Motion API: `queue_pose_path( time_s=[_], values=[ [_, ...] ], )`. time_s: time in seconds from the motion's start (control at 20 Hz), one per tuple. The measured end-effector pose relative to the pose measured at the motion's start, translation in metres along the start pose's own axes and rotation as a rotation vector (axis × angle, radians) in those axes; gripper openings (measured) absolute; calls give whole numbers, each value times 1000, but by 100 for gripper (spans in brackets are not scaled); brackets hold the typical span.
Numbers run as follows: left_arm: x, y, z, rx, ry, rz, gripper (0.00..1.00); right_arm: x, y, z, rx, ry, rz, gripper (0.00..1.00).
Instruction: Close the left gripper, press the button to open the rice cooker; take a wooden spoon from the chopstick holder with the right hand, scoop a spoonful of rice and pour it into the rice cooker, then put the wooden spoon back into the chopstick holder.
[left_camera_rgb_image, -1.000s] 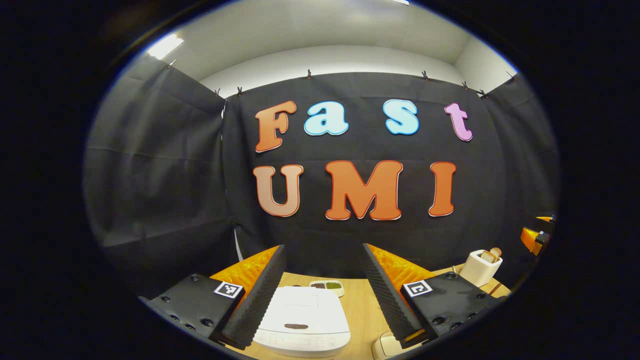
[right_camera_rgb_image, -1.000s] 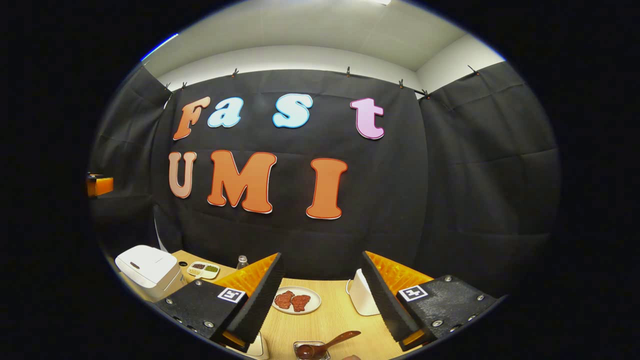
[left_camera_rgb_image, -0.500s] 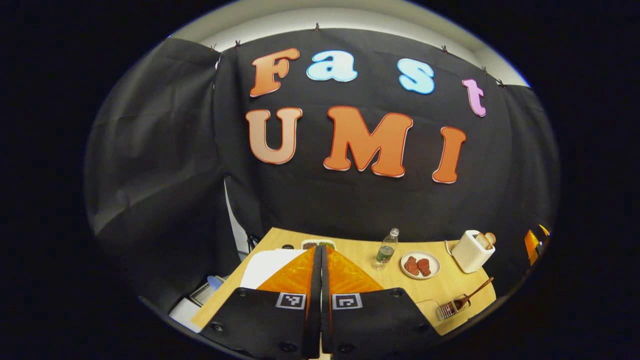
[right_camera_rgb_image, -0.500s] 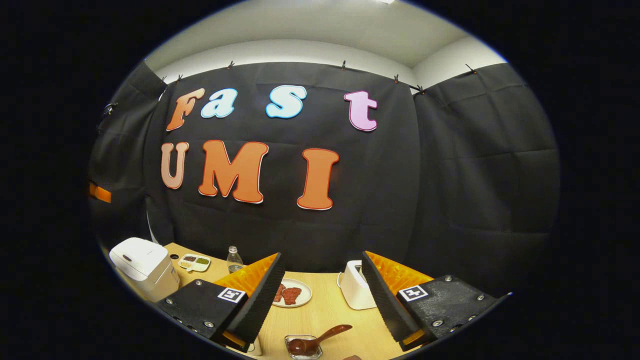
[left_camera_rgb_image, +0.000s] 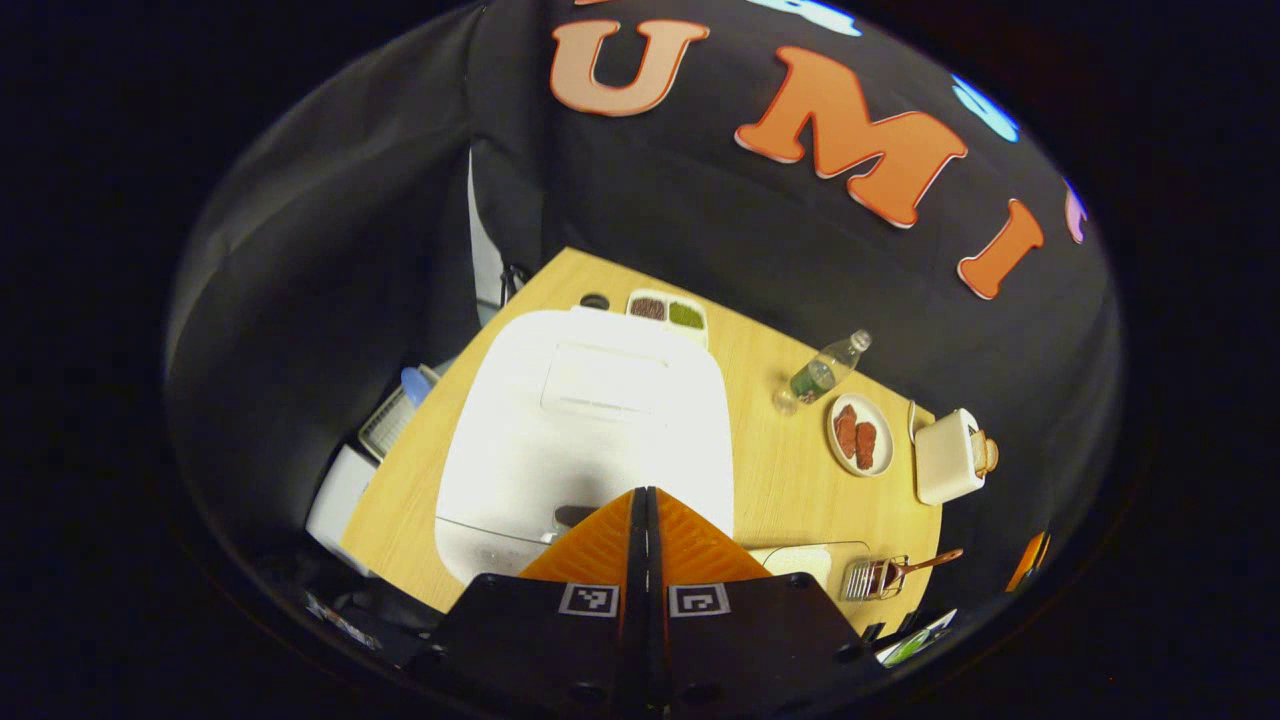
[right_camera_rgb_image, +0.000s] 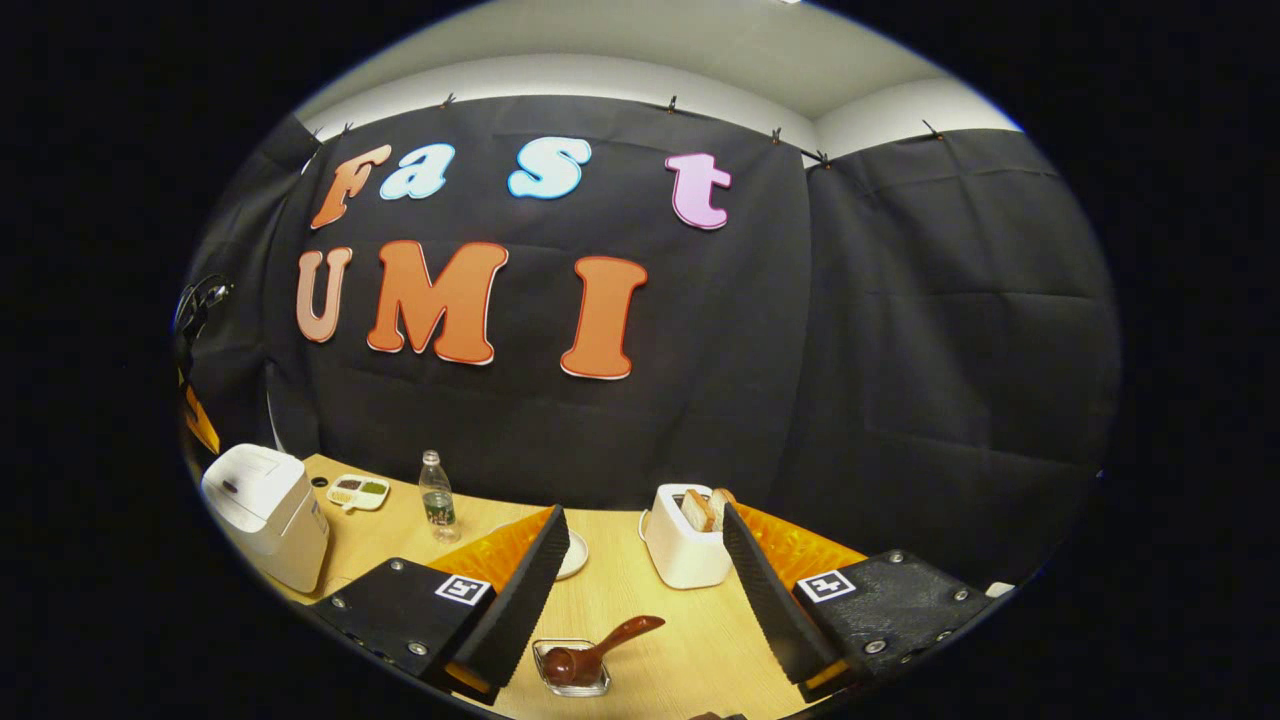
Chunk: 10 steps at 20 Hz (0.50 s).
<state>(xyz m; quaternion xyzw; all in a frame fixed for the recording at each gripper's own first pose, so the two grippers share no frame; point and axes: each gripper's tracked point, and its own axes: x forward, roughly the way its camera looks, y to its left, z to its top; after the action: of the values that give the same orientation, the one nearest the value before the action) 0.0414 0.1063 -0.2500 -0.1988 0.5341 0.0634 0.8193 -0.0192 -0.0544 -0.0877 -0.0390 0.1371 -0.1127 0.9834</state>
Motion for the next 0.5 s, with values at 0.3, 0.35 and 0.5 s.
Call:
queue_pose_path(
  time_s=[0.3,0.35,0.5],
  values=[
    [43,24,-24,-43,96,44,5,-4,-3,-21,-11,55,-18,95],
    [47,25,-23,-45,84,44,5,-3,-4,-23,-12,62,-19,95],
    [48,27,-25,-18,64,54,5,0,-1,-33,-7,82,-14,95]
  ],
)
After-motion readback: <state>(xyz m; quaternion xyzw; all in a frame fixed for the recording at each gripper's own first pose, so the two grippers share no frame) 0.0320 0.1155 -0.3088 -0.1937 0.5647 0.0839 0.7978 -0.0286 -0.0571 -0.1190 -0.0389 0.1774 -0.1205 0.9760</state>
